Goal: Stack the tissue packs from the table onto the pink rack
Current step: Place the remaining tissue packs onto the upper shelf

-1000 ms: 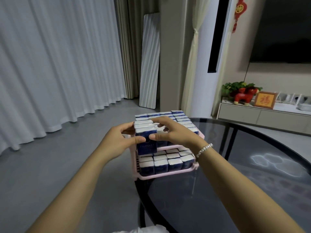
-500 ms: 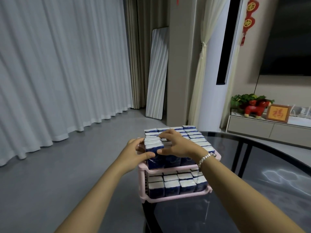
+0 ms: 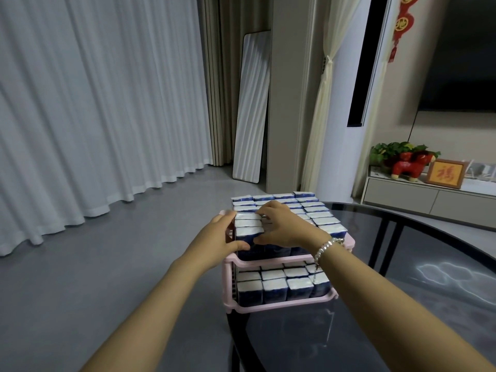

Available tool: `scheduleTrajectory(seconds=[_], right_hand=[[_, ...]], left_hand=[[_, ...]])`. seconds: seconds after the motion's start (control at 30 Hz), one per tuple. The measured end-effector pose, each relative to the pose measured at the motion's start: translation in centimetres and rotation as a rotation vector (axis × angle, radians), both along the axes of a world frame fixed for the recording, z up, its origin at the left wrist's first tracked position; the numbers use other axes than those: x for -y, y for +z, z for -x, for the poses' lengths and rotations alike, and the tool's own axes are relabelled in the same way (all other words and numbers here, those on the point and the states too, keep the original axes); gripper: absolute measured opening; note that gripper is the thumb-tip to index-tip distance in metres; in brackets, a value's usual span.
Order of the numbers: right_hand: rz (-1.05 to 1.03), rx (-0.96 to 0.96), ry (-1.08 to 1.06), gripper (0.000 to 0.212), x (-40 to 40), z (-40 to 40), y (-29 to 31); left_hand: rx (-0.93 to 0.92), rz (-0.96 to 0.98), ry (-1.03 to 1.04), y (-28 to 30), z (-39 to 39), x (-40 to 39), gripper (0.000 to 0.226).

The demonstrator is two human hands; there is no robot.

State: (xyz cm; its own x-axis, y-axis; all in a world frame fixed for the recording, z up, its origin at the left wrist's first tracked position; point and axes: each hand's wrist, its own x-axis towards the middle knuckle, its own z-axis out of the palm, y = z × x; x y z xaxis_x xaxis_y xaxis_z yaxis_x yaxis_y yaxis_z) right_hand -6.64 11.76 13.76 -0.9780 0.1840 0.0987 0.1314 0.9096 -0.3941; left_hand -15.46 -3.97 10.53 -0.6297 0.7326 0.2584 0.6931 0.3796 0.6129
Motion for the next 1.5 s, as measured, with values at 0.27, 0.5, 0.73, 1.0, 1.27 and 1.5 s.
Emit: scheduleTrajectory(seconds=[0.27,0.5,0.73,1.0,1.27,1.5], right_hand=[[0.003,-0.004,0.058,0.069,-0.2,-1.2,0.1],[-0.393,-0.055,0.043,0.051,0.4,-2.0,-2.3],[-0.283,-0.297,-0.049,0.069,0.0,-3.1,-2.8],[0.081,-0.236,-0.7,0.086,-3.5,-7.7,-4.8],[0.201,-0.223,-0.759,0.093,-5.1,-9.2,-4.2],[0.215,-0.206,-0.826,0.092,-6.8,-9.4,-3.8]], left_hand=[[-0.016,0.058,-0.05,-0.7,0.3,0.4,0.093],[-0.13,0.246,-0.107,-1.2,0.1,-0.4,0.069],[0.109,0.055,-0.021,-1.7,-1.0,0.0,0.073],[0.389,-0.239,0.102,-3.7,-2.3,-0.9,0.072],[0.512,-0.188,0.117,-3.1,-2.2,-4.2,0.077],[0.551,-0.161,0.1,-2.2,-2.2,-7.2,0.077]])
